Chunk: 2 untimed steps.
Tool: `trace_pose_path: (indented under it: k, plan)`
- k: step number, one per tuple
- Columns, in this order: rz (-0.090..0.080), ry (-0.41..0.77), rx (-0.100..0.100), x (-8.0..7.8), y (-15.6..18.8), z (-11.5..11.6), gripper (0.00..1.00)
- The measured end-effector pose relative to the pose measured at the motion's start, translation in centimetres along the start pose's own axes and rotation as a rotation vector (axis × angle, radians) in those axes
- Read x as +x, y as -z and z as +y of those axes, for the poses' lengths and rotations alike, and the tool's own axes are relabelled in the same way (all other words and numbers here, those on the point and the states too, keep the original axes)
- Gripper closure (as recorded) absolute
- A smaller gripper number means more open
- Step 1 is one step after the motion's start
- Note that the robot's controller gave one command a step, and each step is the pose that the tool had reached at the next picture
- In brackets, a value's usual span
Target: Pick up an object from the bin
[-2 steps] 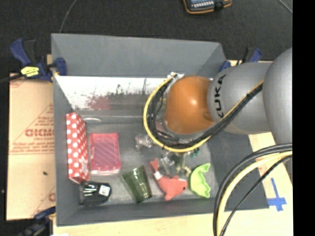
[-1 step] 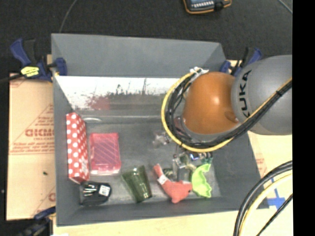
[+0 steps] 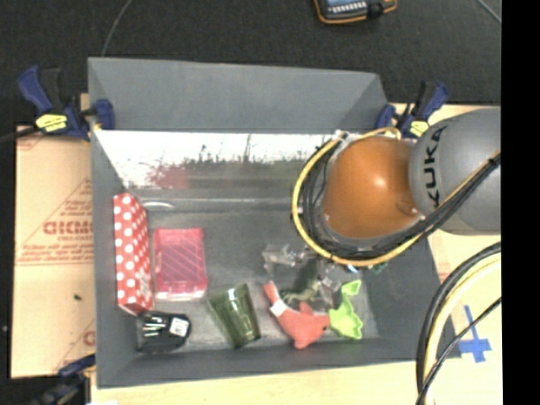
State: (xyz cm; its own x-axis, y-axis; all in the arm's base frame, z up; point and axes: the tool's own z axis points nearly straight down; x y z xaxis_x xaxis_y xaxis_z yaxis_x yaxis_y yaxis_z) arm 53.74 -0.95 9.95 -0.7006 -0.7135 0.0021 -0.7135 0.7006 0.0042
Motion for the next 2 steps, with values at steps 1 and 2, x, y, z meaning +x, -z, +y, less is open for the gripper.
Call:
trace_pose_path:
  k: [1,2]
  plan:
    - [-0.016,-0.249,0.011,2.1,-2.8,5.3,0.0]
    - [-0.003,0.337,0.004,6.2,-2.9,-1.6,1.0]
